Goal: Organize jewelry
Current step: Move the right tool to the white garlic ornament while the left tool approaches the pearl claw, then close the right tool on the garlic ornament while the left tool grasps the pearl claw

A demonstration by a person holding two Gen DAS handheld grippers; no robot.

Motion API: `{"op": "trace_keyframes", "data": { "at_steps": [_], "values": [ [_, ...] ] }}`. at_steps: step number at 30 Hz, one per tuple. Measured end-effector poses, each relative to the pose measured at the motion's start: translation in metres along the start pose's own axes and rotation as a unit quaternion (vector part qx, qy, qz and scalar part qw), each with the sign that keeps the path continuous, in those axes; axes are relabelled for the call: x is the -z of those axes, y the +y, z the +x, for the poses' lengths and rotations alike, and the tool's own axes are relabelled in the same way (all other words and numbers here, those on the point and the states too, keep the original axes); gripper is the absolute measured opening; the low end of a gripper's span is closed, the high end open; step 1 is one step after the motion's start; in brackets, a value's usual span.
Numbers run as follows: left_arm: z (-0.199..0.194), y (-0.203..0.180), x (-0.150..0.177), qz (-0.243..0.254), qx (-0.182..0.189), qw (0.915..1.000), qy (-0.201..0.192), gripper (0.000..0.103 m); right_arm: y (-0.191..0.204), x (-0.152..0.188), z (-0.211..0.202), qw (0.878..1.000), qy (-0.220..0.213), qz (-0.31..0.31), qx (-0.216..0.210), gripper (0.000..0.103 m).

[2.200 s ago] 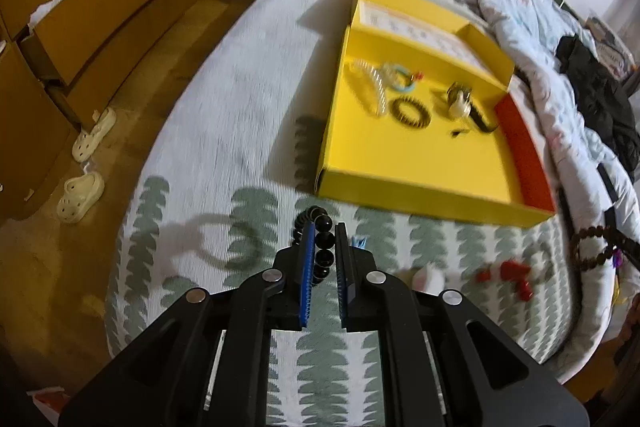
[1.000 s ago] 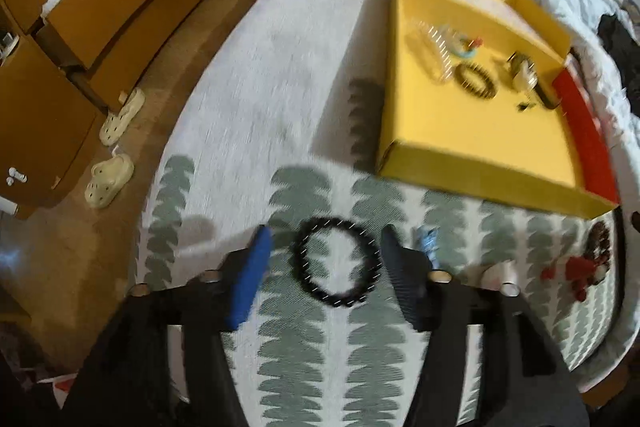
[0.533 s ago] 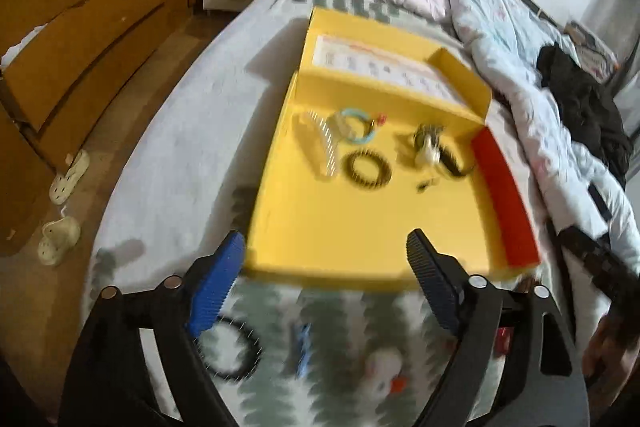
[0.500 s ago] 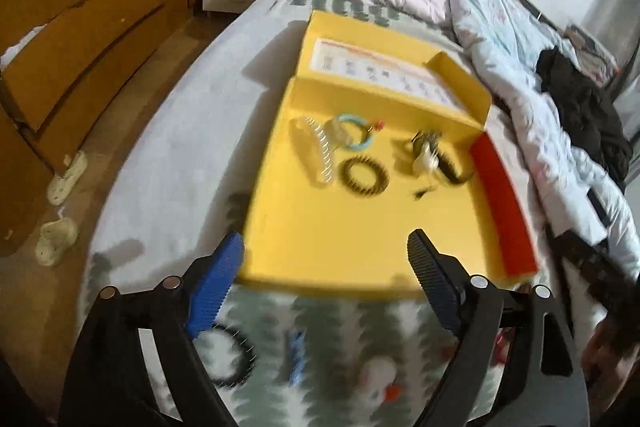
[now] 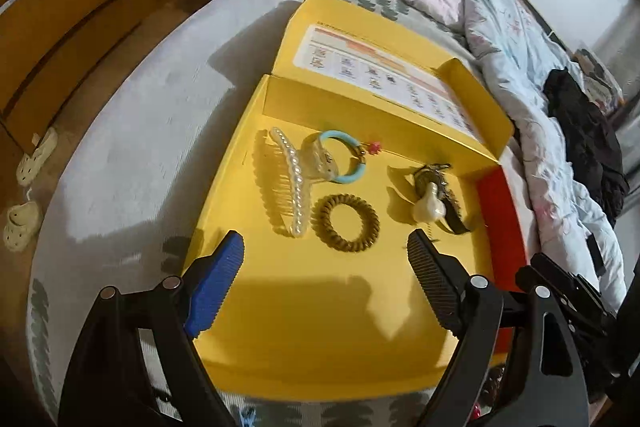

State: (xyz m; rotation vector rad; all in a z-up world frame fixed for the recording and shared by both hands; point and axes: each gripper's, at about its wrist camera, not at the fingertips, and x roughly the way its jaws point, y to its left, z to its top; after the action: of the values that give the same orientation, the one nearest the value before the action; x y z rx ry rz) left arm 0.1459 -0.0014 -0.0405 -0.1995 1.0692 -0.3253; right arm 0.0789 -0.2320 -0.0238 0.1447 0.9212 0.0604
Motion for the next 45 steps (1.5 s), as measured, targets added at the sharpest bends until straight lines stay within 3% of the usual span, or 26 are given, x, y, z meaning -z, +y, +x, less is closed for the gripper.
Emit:
{"op": "trace_keyframes", "data": {
  "at_steps": [10, 19, 33, 45],
  "values": [
    [0.027, 0.008, -0.022, -0.019, -0.002, 0.9994, 0.028, 0.083, 0.008, -0.017, 0.044, 0.994, 0.067, 0.032, -0.076, 0.055],
    [0.06, 0.012, -0.033, -0.03, -0.005, 0.9972, 0.069, 0.079, 0.0, -0.034, 0.082, 0.989, 0.112, 0.072, -0.069, 0.055],
    [0.075, 0.005, -0.048, 0.002, -0.036, 0.9971, 0.068, 0.078, -0.001, -0.043, 0.121, 0.985, 0.149, 0.065, -0.053, 0.055],
    [0.084, -0.003, -0.052, 0.03, -0.061, 0.9955, 0.065, 0.06, 0.001, -0.052, 0.14, 0.988, 0.149, 0.045, -0.019, 0.056]
  ]
}}
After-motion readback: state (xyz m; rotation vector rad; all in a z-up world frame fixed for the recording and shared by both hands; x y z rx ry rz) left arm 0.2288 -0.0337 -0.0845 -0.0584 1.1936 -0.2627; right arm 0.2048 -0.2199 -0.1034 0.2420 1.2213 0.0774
